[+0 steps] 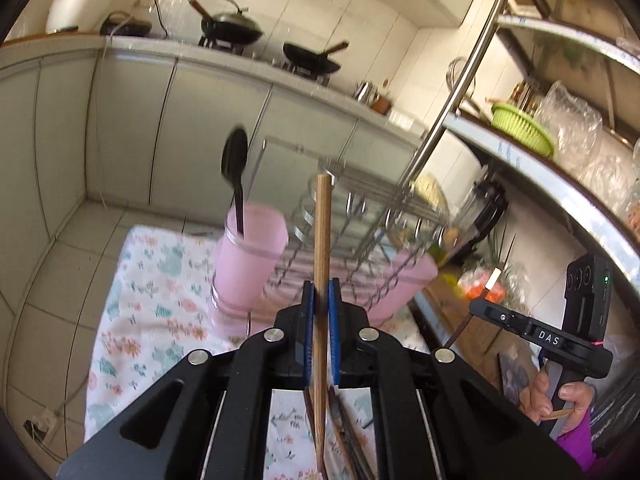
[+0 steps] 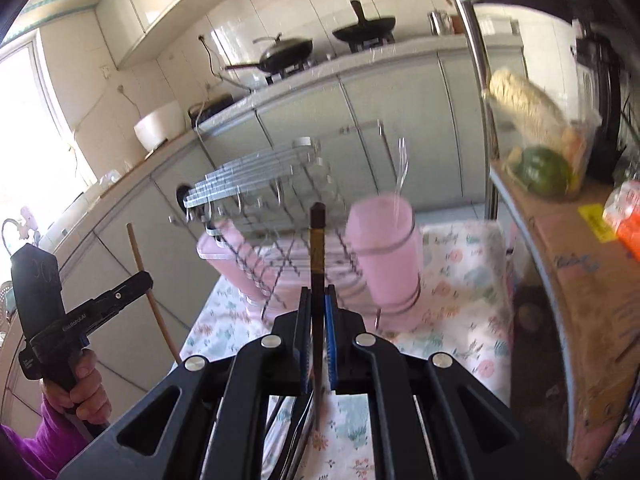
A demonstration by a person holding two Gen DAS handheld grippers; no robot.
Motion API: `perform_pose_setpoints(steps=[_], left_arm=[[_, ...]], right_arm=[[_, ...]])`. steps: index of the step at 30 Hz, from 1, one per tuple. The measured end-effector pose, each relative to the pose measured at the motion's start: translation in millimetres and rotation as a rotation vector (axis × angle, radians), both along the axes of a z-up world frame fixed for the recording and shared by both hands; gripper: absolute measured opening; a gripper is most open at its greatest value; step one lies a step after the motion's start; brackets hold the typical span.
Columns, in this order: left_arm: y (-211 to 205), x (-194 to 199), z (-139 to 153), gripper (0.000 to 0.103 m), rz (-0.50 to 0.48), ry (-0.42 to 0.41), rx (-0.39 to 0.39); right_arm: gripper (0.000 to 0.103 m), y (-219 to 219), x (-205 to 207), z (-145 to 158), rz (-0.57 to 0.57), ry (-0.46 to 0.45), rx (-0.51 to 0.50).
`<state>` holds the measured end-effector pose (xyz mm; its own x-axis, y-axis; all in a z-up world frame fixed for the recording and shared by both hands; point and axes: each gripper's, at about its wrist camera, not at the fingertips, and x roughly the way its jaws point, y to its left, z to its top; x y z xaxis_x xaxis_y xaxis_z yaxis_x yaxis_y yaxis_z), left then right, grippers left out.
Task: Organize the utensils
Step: 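Lift the wooden chopstick with the left tool while the right tool raises the dark chopstick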
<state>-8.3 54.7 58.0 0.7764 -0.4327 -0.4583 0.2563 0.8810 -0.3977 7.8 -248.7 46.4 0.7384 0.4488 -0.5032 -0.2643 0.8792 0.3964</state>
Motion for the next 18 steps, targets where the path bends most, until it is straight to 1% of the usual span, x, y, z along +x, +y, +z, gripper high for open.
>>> perform_pose_setpoints(steps=[7, 10, 13, 15, 18], left_arm=[[11, 12, 53, 0.006, 0.032, -0.102, -0.034], [16, 21, 77, 0.006, 0.060, -0.142, -0.047], [21, 31, 96, 0.006, 0.113, -0.189, -0.037], [26, 42, 105, 0.006, 0.151, -0.206, -0.046], [33, 58, 111, 0.006, 0.210, -0.220, -0.052]], right_arm=[[0.006, -16, 10, 58, -0.019, -0.103, 0.019], [0.006, -21, 16, 83, -0.022, -0.138, 0.030], [0.006, -25, 21, 108, -0.045, -0.182, 0.019], [0.006, -31, 24, 123, -0.066, -0.212, 0.018], [0.006, -40, 28, 142, -0.109, -0.252, 0.017]])
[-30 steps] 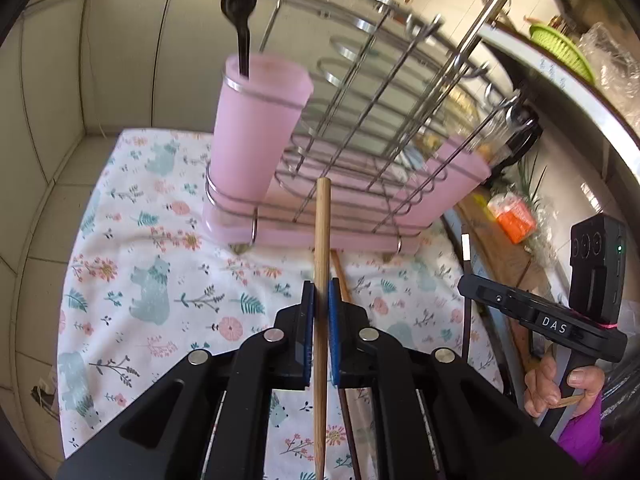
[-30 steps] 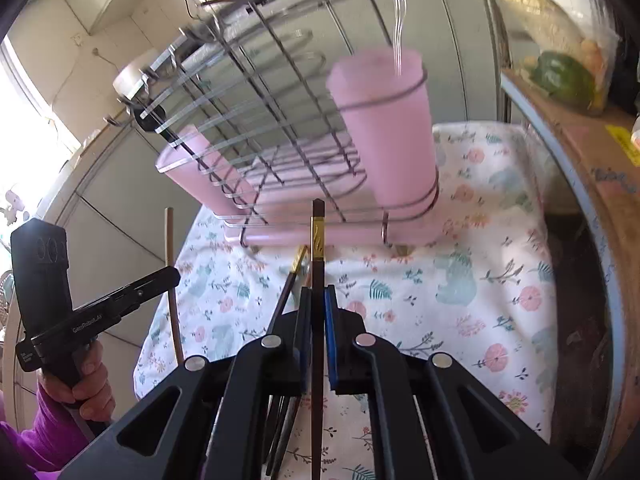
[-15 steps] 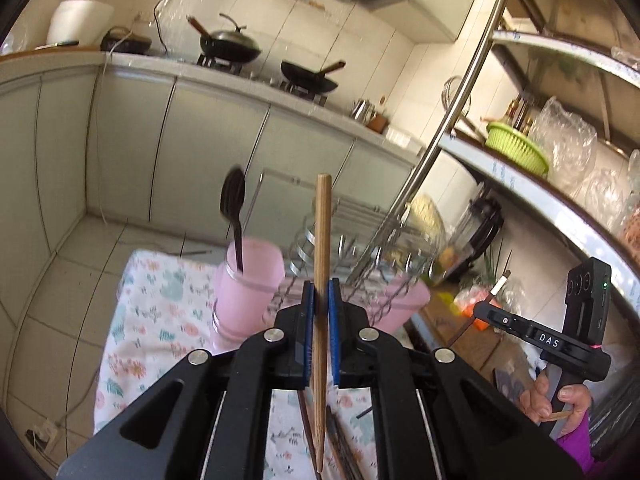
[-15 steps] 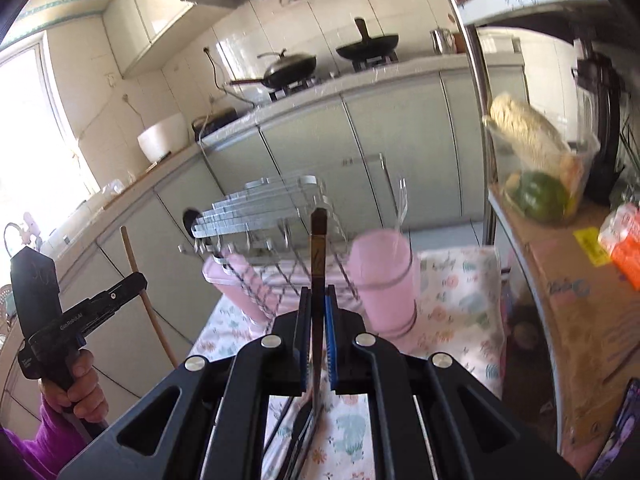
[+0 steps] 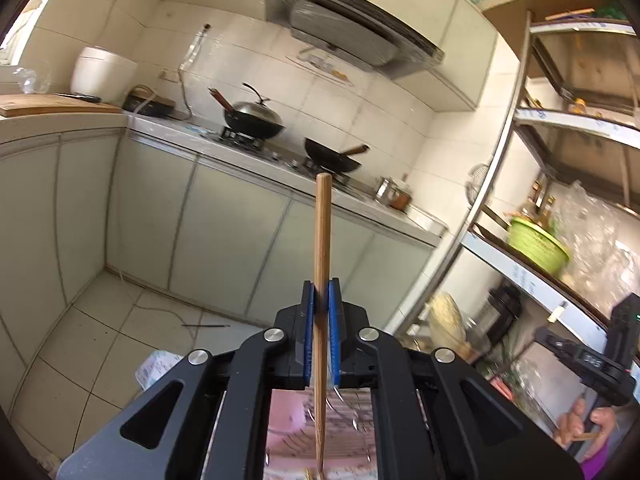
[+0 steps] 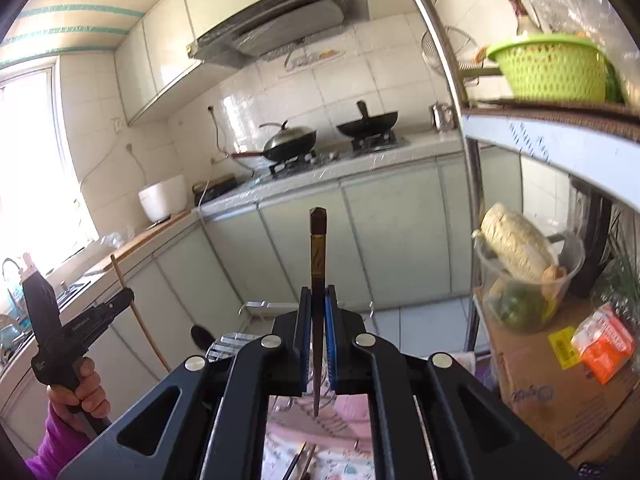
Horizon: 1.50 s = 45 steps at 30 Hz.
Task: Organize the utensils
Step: 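Lift the wooden chopstick with the left tool while the right tool raises the dark chopstick, then drop the wooden chopstick into the pink cup while the right tool releases the dark chopstick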
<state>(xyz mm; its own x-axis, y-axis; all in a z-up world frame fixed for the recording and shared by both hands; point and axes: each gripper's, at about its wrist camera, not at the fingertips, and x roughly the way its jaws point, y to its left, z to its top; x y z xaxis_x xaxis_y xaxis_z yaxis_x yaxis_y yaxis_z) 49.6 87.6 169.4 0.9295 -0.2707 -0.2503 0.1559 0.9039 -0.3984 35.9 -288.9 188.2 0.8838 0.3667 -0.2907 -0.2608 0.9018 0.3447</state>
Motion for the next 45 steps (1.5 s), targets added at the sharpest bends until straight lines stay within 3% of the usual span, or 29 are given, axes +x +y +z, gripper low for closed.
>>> perform_pose_setpoints(steps=[6, 12, 16, 27, 41, 43, 45], left_arm=[[6, 27, -2, 0.006, 0.053, -0.019, -0.007], [-5, 42, -20, 0.006, 0.097, -0.029, 0.077], [-12, 48, -41, 0.006, 0.083, 0.012, 0.117], [-10, 48, -98, 0.006, 0.044, 0.158, 0.106], [-17, 60, -114, 0.007, 0.019, 0.223, 0.090], [-15, 62, -115, 0.010, 0.010, 0.249, 0.071], [-12, 63, -115, 0.029, 0.008, 0.265, 0.045]], right_arm=[[0.006, -15, 15, 11, -0.072, -0.028, -0.013], [0.006, -23, 45, -14, -0.099, 0.028, -0.027], [0.006, -21, 65, -41, -0.087, 0.104, -0.030], [0.006, -12, 93, -104, -0.035, 0.285, -0.021], [0.007, -2, 99, -122, -0.015, 0.313, -0.001], [0.009, -3, 98, -123, -0.010, 0.317, 0.012], [0.016, -6, 97, -124, -0.011, 0.318, 0.022]])
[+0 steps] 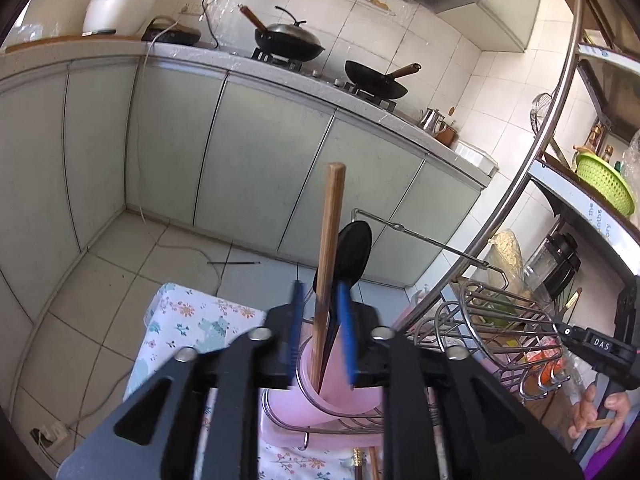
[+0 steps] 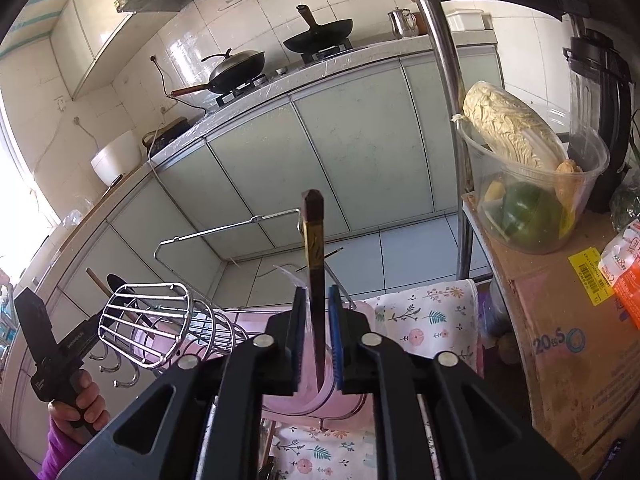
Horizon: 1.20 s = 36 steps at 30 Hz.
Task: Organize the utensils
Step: 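Drop the wooden chopstick into the pink cup while the right tool releases the dark chopstick, then move both tools back down toward the remaining chopsticks on the cloth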
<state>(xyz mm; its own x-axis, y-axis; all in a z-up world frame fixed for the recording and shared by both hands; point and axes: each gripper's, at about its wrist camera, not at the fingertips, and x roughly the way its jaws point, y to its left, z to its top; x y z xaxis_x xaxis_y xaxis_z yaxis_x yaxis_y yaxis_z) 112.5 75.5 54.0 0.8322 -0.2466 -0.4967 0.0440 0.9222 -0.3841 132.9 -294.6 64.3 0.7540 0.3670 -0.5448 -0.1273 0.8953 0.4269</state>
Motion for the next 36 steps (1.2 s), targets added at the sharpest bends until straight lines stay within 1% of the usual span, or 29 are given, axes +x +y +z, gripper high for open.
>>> perform_pose_setpoints(steps=[2, 3, 4, 6, 11, 14, 17, 20, 23, 26, 28, 30, 36], left_arm=[[3, -2, 1, 0.033, 0.002, -0.003, -0.028], [4, -3, 2, 0.033, 0.005, -0.005, -0.028], [4, -5, 3, 0.033, 0.007, -0.009, -0.024], [3, -6, 5, 0.033, 0.009, -0.017, -0.011], [1, -12, 7, 0.033, 0.007, -0.028, -0.002], [-2, -15, 8, 0.033, -0.004, -0.038, 0.009], [-5, -18, 9, 0.033, -0.010, -0.049, 0.028], [-7, -19, 9, 0.033, -0.018, -0.050, 0.033], [-8, -20, 8, 0.033, -0.022, -0.044, 0.033], [-6, -20, 8, 0.033, -0.025, -0.034, 0.028], [-5, -21, 9, 0.033, -0.024, -0.032, 0.025], [-4, -22, 8, 0.033, -0.021, -0.029, 0.022], [-3, -28, 7, 0.033, -0.027, -0.017, 0.024]], right_arm=[[0.017, -2, -3, 1, -0.006, -0.010, 0.001], [0.017, -3, -5, 4, -0.009, -0.031, -0.006], [0.015, -2, -8, 7, -0.011, -0.044, -0.020], [0.007, -2, -11, 14, -0.016, -0.071, -0.049], [0.006, 2, -14, 29, -0.010, -0.100, -0.080], [0.006, 6, -15, 36, -0.007, -0.099, -0.107], [0.006, 11, -11, 35, -0.009, -0.073, -0.148], [0.006, 14, -5, 25, -0.003, -0.036, -0.147], [0.006, 14, -4, 21, -0.005, -0.042, -0.142], [0.009, 17, 0, 15, 0.019, -0.018, -0.136], [0.013, 17, -1, 12, 0.027, -0.014, -0.134], [0.024, 15, -5, 12, 0.026, -0.026, -0.114], [0.024, 6, -23, 15, 0.003, -0.052, -0.095]])
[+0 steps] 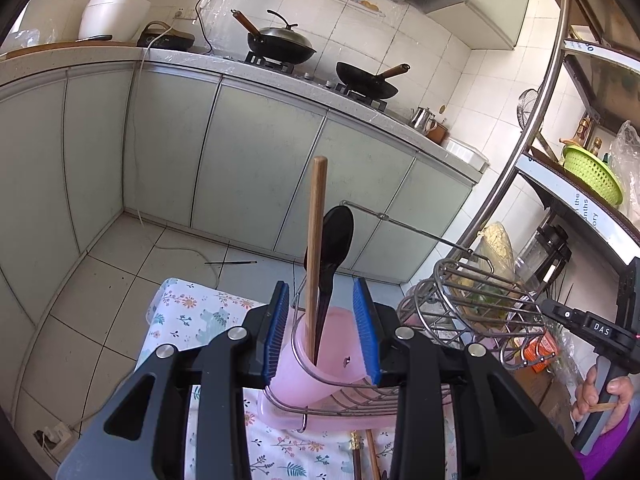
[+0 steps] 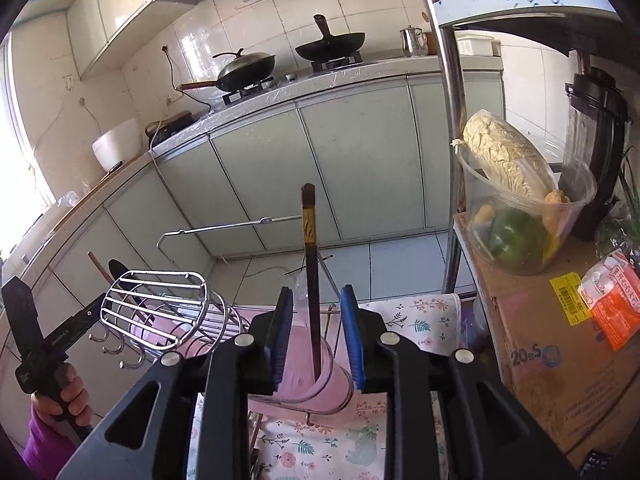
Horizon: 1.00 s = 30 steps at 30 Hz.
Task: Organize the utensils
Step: 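Move both tools back down toward the remaining chopsticks on the cloth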
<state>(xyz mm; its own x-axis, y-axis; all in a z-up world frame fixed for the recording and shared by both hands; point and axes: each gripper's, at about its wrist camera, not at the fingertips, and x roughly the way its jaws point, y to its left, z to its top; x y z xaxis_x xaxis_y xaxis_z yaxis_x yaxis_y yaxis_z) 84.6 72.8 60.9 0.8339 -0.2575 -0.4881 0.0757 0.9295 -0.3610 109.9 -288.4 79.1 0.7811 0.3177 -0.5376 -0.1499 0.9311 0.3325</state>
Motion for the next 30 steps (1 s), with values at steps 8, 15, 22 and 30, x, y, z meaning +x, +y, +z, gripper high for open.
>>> perform_pose_setpoints(steps=[8, 15, 22, 30], left_arm=[[-6, -26, -8, 0.033, -0.046, 0.022, 0.003], [-33, -48, -34, 0.034, -0.142, 0.101, 0.043], [-54, -58, -85, 0.034, -0.204, 0.245, 0.060], [-72, -60, -126, 0.034, -0.243, 0.364, 0.060]], right_arm=[[0.025, 11, -46, -19, 0.012, -0.036, -0.009], [0.025, 32, -62, -75, 0.067, 0.083, 0.025], [0.025, 44, -66, -122, 0.115, 0.203, 0.118], [0.025, 59, -71, -156, 0.166, 0.293, 0.129]])
